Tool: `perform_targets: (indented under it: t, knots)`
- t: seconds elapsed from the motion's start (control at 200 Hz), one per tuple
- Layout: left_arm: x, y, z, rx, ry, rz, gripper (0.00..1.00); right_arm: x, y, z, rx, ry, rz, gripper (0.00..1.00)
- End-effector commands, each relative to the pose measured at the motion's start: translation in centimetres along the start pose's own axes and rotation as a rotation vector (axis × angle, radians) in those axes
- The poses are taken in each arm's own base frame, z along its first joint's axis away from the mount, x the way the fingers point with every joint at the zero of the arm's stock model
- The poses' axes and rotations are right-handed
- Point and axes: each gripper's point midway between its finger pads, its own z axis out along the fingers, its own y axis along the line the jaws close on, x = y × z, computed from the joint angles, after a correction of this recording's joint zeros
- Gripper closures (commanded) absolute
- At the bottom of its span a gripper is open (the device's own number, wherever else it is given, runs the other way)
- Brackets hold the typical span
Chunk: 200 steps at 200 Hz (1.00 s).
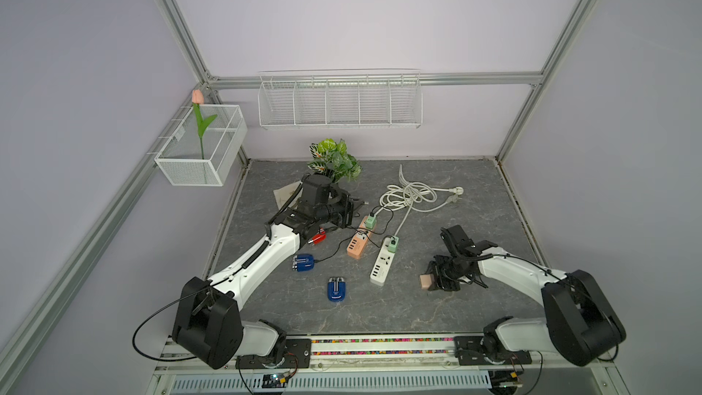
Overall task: Charge the electric shaver
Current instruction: Pick up the plug from the center of the board, then insert the charging cable into the plug.
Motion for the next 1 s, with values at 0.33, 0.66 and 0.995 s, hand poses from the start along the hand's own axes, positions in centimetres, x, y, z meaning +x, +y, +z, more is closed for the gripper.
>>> perform_targets:
  t: [0.33, 0.66, 0.995]
  knots:
    - [-0.9, -1.1, -2.3, 0.054, -0.101, -0.045, 1.0, 5.7, 11.5, -9.6, -0.597, 0.024, -0.349, 0.91]
    - [-2.2, -4.2, -2.0, 0.173, -0.185, -0.004, 1.0, 17.7, 19.9, -18.1, -1.215, 0.284, -0.549, 0.92]
    - [-3.2, -5.6, -0.7, 0.24, -0.253, 0.13, 1.0, 24.5, 23.1, -18.0, -1.344, 0.447, -0.524, 0.93]
